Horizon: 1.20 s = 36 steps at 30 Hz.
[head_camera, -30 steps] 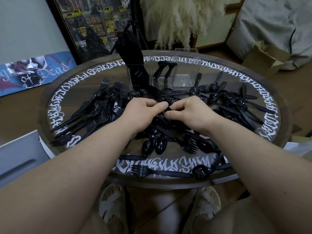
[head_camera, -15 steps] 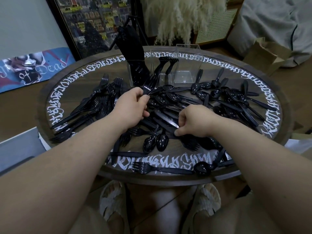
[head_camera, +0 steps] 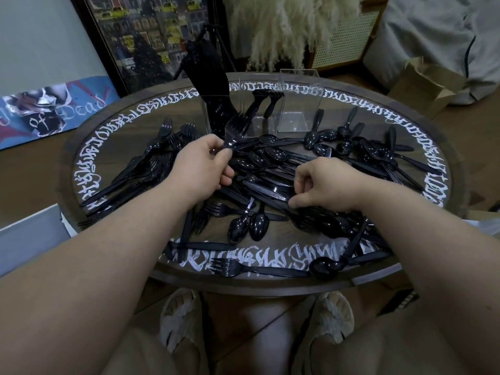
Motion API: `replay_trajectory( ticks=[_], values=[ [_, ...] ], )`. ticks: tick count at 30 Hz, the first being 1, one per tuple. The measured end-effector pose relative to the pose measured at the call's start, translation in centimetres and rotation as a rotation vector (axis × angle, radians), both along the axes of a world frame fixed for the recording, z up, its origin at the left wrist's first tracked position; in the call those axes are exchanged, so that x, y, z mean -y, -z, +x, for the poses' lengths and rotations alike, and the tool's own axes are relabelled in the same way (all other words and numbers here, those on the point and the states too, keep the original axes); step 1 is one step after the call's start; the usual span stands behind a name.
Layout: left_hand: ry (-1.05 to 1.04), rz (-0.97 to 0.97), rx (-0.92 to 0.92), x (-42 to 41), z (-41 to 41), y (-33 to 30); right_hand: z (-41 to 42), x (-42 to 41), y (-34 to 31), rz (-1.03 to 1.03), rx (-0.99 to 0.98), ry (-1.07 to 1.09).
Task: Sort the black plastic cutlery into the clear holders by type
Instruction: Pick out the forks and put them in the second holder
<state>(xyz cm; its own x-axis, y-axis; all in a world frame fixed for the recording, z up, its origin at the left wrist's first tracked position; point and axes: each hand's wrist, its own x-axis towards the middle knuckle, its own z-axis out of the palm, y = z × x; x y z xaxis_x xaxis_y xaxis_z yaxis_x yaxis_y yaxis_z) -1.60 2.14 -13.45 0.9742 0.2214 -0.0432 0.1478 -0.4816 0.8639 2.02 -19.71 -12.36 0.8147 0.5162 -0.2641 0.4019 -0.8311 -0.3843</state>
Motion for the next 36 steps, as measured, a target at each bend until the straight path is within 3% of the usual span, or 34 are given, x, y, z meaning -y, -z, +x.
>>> replay_trajectory(
  ticks=[3, 6, 14, 17, 23, 26, 30, 36],
  values=[
    [0.06, 0.112, -0.002, 0.2, 0.0, 0.2, -0.5, 0.5, -0.1, -0.13, -0.078, -0.014],
    [0.146, 0.159, -0.062, 0.7, -0.1, 0.3, -0.8, 0.3, 0.9, -0.25, -0.035, -0.054],
    [0.144, 0.389, -0.033, 1.8, -0.1, 0.0, -0.8, 1.0, 1.4, -0.112, 0.022, 0.006],
    [0.126, 0.459, -0.02, 1.8, 0.2, 0.4, -0.9, 1.3, 1.4, -0.15, 0.045, 0.002],
    [0.359, 0.614, -0.097, 2.7, 0.2, 0.9, -0.3, 1.8, 2.4, -0.115, 0.063, -0.027],
    [0.316, 0.56, -0.075, 3.2, 0.2, 1.3, -0.2, 2.1, 2.7, -0.074, 0.087, -0.023],
    [0.227, 0.316, -0.086, 3.3, 0.4, 0.8, -0.1, 2.1, 2.9, -0.064, 0.1, -0.039],
    [0.335, 0.347, -0.108, 4.1, 0.3, 1.3, 0.0, 2.1, 3.1, -0.053, 0.114, -0.071]
  ],
)
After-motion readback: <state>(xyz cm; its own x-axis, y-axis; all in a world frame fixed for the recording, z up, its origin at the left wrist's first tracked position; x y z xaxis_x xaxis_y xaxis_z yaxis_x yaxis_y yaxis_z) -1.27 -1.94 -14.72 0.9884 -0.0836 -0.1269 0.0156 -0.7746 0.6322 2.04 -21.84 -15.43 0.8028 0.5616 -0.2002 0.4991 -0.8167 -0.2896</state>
